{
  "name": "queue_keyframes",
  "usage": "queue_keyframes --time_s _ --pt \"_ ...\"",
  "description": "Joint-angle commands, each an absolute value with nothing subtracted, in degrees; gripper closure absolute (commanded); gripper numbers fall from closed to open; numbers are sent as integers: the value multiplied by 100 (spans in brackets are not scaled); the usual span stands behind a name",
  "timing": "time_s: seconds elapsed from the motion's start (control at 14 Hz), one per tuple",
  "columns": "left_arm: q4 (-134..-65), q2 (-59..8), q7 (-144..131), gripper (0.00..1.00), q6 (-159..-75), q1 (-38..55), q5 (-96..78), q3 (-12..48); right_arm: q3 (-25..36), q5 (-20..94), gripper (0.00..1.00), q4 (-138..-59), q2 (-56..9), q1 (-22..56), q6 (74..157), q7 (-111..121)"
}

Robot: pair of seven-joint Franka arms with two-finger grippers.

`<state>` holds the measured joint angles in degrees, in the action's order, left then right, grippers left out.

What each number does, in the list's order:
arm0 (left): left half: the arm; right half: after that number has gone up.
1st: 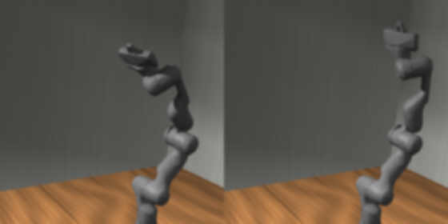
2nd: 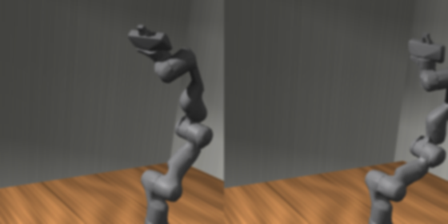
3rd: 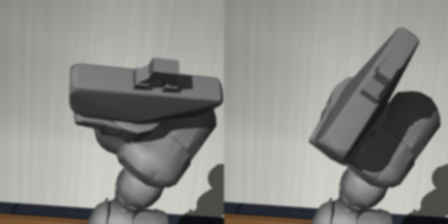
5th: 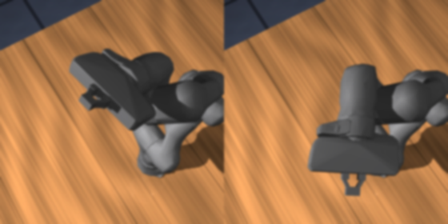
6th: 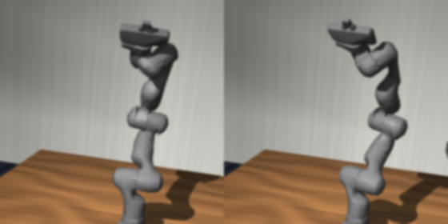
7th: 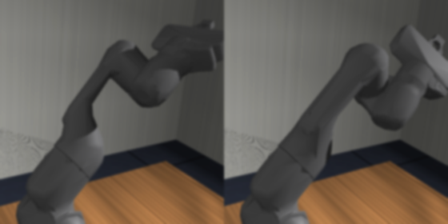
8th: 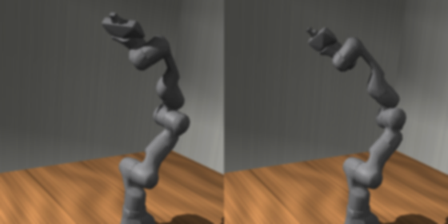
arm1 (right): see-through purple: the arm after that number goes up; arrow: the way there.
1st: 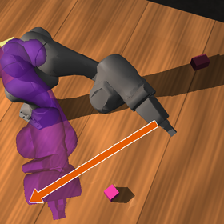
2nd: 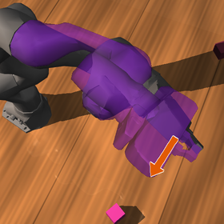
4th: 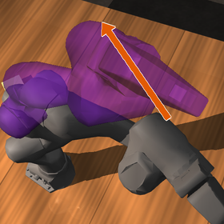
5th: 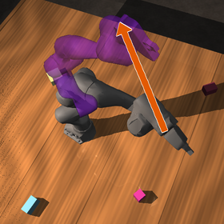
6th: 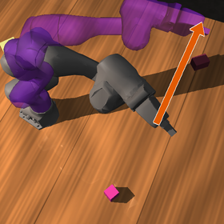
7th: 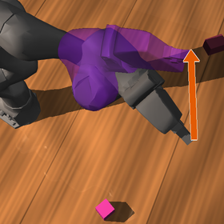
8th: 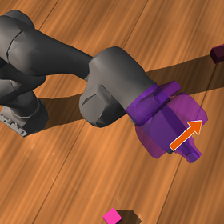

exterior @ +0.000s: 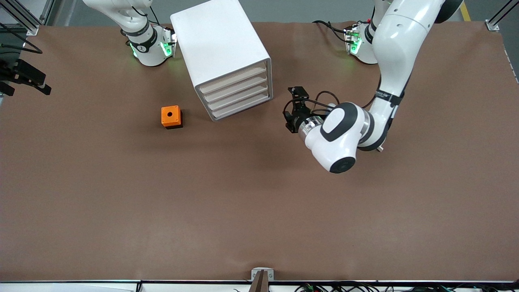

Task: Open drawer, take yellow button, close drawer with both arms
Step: 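Move the left gripper toward the white cabinet's drawer handle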

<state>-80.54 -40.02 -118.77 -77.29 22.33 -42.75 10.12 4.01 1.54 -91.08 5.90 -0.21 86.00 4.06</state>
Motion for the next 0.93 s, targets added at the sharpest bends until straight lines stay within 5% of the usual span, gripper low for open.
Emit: queue_keyframes --time_s 0.0,0.14,0.36,0.57,0.86 --pt "-7857 -4131 -12199 1 -7567 2460 -4779 1002 387 193 0 -9079 633 -44 8604 431" --pt "-7910 -4157 -12426 6 -7532 2505 -4921 1045 387 193 0 -9079 633 -44 8631 431" --pt "-7910 -4315 -12797 31 -7523 2610 -4922 1072 387 202 0 -9079 633 -53 8622 431" --pt "-7901 -4429 -12945 44 -7436 2733 -4931 1072 387 202 0 -9105 633 -26 8570 431" --pt "-7980 -4482 -12981 46 -7427 2830 -5018 1072 378 211 0 -9141 642 -9 8569 439"
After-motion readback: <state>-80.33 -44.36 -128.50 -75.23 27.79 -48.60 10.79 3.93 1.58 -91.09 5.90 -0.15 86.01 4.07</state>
